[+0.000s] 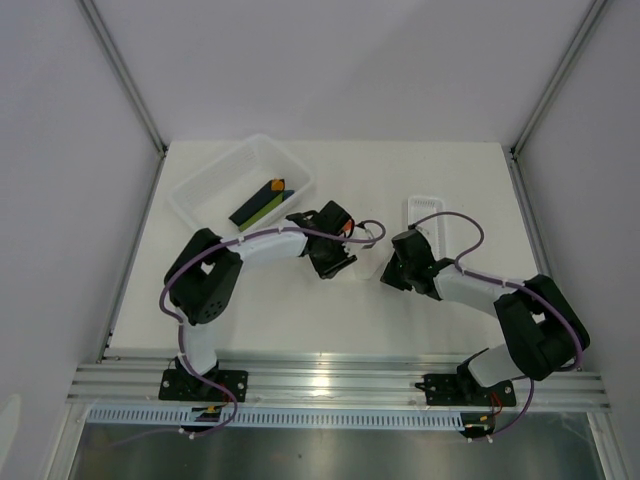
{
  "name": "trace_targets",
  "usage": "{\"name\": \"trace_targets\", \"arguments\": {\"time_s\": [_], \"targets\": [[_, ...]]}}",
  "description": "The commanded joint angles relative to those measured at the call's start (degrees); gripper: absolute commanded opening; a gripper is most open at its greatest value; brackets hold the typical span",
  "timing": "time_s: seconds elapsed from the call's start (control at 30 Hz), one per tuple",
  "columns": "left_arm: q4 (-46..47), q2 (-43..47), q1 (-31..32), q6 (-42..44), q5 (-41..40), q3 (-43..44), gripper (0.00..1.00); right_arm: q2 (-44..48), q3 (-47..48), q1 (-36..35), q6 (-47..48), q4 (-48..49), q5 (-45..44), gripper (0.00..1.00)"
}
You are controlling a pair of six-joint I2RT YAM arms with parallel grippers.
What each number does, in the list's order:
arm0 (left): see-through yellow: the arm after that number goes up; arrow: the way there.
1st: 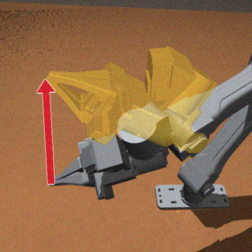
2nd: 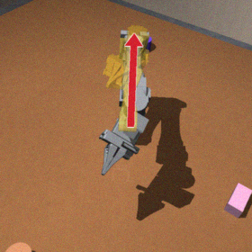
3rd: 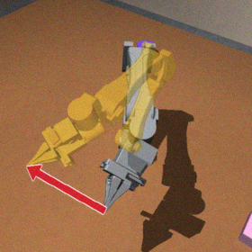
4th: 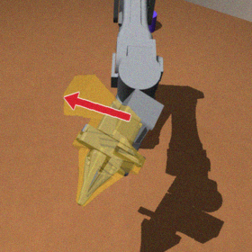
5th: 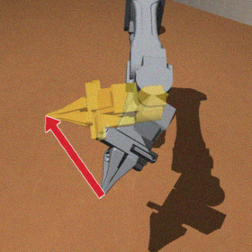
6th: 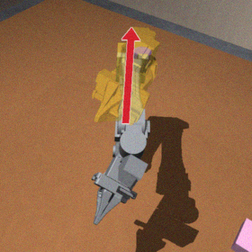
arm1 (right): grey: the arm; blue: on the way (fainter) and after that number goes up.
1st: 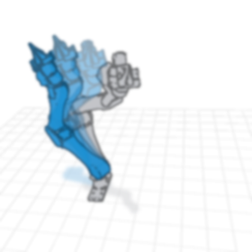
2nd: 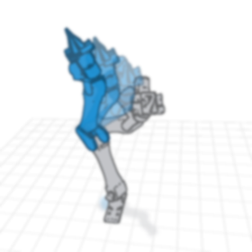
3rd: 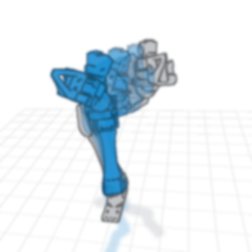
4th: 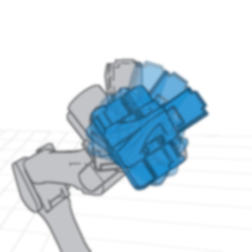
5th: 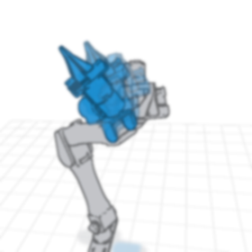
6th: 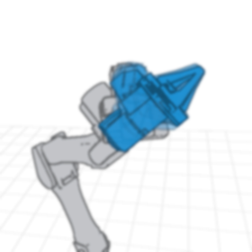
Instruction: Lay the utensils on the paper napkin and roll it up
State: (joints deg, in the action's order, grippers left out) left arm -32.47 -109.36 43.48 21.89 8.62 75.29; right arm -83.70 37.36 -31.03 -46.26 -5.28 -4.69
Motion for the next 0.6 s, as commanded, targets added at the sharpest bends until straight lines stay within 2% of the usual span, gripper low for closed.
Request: {"name": "trace_targets", "arguments": {"time_s": [0.0, 0.4, 0.57], "targets": [[0.83, 2.48, -0.33, -1.50, -1.32, 3.11, 0.43, -0.58, -0.27, 0.09, 0.64, 1.67, -0.67, 0.00], [-2.51, -5.07, -0.68, -3.17, -5.10, 11.72, 0.44, -4.27, -1.06, 1.32, -2.16, 6.58, -2.52, 0.00], [-3.48, -6.30, -1.12, -3.34, -6.07, 12.16, 0.45, -7.35, -1.15, 2.20, -4.19, 9.84, -2.17, 0.00]]}}
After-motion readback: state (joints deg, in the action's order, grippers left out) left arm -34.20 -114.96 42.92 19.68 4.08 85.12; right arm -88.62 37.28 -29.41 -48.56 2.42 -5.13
